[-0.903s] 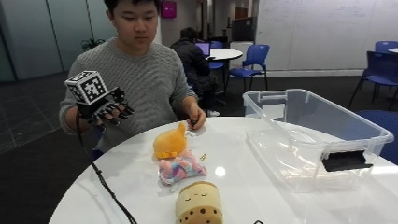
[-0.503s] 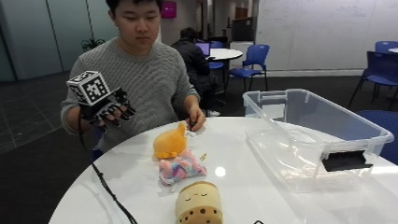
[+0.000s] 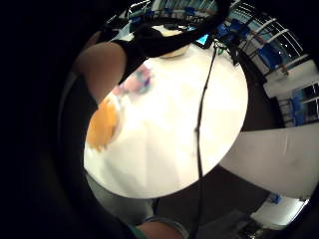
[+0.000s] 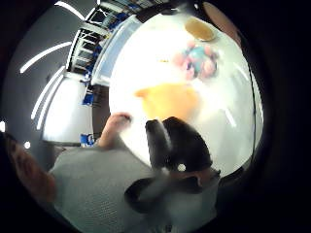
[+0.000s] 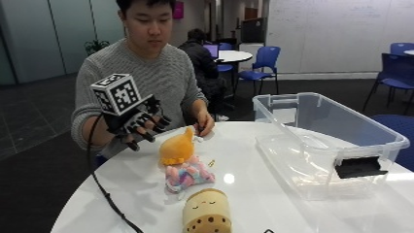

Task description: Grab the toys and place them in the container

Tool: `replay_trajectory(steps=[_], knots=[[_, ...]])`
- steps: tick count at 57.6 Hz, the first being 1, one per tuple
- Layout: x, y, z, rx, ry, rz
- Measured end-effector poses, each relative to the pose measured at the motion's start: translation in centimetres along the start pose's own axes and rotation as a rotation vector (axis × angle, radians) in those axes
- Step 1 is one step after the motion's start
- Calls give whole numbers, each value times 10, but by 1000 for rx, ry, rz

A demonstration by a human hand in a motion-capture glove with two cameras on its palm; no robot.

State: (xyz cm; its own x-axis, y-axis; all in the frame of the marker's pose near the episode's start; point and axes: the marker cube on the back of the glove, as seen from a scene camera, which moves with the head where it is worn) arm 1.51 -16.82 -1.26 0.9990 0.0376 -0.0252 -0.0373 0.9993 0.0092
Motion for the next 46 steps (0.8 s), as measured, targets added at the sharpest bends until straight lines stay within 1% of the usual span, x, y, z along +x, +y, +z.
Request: replay_trajectory(steps=[6,10,17,28,39,42,46], knots=[[18,-87,5,-9,20,56],[31,-136,13,-58,11,92],[49,-190,33,-143,24,149],[65,-234,68,-268,47,196],[63,-248,98,-335,106,203],[63,-250,107,-317,135,202],[62,-253,117,-239,178,201]])
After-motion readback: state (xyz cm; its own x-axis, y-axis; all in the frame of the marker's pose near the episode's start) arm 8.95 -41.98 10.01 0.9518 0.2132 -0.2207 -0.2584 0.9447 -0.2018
